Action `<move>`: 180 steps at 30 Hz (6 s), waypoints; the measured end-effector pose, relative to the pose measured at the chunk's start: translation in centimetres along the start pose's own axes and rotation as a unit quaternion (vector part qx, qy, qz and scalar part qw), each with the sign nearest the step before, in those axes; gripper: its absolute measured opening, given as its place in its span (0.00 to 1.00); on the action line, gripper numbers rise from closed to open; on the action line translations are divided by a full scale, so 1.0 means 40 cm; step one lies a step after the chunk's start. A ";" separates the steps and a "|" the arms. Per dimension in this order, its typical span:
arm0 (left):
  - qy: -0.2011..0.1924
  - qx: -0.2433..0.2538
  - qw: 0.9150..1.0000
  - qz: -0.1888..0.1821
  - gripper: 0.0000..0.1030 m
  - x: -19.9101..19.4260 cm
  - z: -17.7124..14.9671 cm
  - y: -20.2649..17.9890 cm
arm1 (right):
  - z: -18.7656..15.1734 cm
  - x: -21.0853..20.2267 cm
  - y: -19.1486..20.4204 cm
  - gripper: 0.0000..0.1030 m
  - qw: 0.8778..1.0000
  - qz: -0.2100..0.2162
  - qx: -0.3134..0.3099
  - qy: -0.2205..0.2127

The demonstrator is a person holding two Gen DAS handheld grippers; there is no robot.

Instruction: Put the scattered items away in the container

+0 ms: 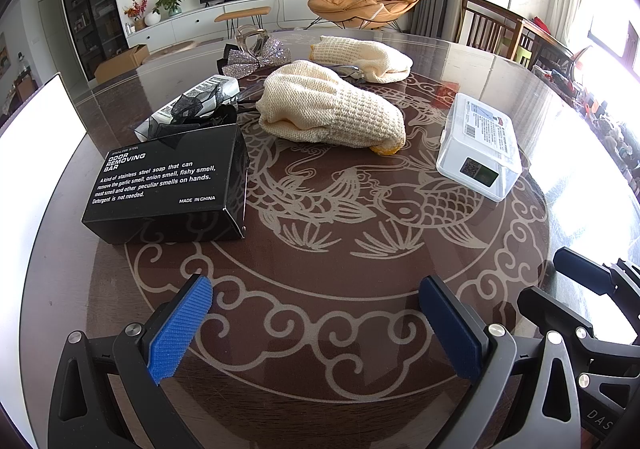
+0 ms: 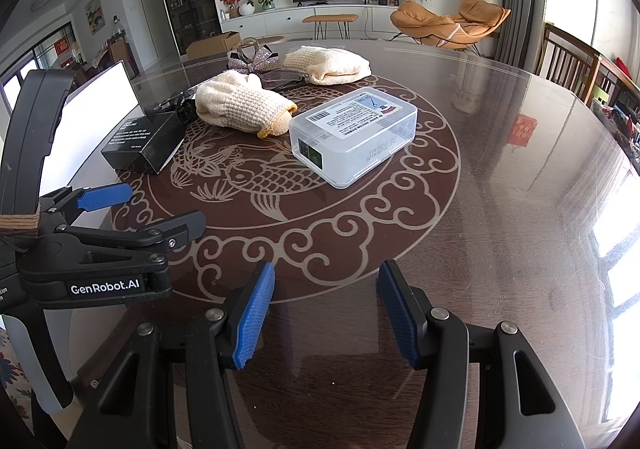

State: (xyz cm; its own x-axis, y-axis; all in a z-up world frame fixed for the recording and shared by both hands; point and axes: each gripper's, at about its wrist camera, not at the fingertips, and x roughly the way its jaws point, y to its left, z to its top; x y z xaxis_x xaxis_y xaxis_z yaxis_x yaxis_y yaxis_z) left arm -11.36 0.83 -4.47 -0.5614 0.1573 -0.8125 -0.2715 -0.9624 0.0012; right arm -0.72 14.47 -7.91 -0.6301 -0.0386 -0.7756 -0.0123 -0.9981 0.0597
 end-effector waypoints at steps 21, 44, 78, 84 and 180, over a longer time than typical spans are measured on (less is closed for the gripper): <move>0.000 0.000 1.000 0.000 1.00 0.000 0.000 0.000 | 0.000 -0.002 -0.001 0.54 1.000 0.002 0.002 0.000; 0.000 0.000 1.000 0.000 1.00 0.000 0.000 0.000 | 0.000 -0.003 -0.002 0.54 1.000 0.003 0.002 0.000; 0.000 0.000 1.000 0.000 1.00 0.001 0.000 0.000 | 0.003 -0.004 -0.003 0.54 1.000 0.022 0.018 -0.004; 0.000 0.000 1.000 0.000 1.00 0.001 0.000 0.000 | 0.003 -0.003 -0.004 0.54 1.000 0.021 0.017 -0.004; 0.019 0.191 0.980 -0.047 0.64 -0.049 0.051 0.260 | 0.085 0.004 0.111 0.54 0.975 0.221 -0.015 0.036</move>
State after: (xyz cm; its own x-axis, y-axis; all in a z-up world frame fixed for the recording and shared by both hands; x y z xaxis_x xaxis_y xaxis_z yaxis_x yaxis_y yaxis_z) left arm -14.70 -9.04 -1.67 -0.4927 0.2252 -0.8405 -0.5975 -0.7897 0.1387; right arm -3.51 10.20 -5.64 -0.5127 -0.4669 -0.7205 0.2714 -0.8843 0.3799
